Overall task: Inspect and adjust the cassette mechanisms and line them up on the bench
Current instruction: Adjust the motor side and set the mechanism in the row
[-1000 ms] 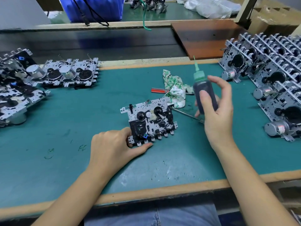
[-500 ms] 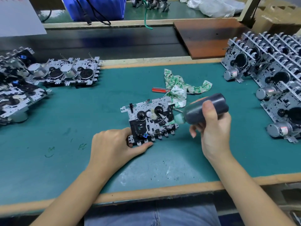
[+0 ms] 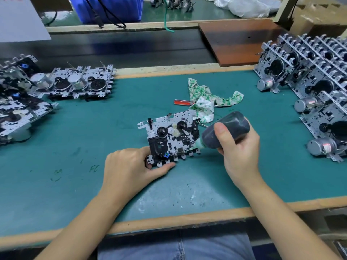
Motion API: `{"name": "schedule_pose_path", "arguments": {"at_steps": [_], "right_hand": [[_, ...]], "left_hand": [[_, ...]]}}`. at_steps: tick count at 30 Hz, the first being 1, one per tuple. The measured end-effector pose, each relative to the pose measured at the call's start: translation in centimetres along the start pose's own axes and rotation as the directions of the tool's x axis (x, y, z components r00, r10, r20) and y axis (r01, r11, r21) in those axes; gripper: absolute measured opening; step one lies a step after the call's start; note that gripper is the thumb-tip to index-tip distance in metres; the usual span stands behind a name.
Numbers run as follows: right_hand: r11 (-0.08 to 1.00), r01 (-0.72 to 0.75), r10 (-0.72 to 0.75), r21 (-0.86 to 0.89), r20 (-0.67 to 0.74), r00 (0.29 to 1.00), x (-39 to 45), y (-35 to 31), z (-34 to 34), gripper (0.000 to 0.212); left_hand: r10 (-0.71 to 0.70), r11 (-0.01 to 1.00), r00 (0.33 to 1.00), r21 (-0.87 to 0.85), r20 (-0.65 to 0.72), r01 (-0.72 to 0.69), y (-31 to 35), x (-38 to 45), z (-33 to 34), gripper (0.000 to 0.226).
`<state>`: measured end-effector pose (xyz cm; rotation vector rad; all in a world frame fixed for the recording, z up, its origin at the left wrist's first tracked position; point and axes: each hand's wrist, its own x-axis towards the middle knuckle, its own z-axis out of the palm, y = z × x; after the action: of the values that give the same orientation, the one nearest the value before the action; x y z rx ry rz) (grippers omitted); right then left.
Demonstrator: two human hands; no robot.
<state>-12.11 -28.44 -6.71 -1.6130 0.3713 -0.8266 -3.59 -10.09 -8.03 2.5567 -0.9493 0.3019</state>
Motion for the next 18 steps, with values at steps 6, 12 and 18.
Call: {"name": "schedule_pose_path", "arguments": {"at_steps": [6, 12, 18], "right_hand": [[1.000, -0.010, 0.009, 0.010, 0.038, 0.999, -0.08, -0.10, 0.05, 0.007], [1.000, 0.022, -0.022, -0.010, 0.040, 0.999, -0.17, 0.01, 0.10, 0.012], [0.998, 0.061, -0.061, -0.009, 0.041, 0.997, -0.16, 0.07, 0.06, 0.011]], "left_hand": [[0.001, 1.000, 1.000, 0.002, -0.007, -0.001, -0.12, -0.01, 0.23, 0.051], [-0.001, 1.000, 1.000, -0.003, -0.017, 0.001, -0.14, -0.01, 0.28, 0.053], [-0.002, 1.000, 1.000, 0.011, -0.021, 0.003, -0.17, -0.01, 0.40, 0.055]]}}
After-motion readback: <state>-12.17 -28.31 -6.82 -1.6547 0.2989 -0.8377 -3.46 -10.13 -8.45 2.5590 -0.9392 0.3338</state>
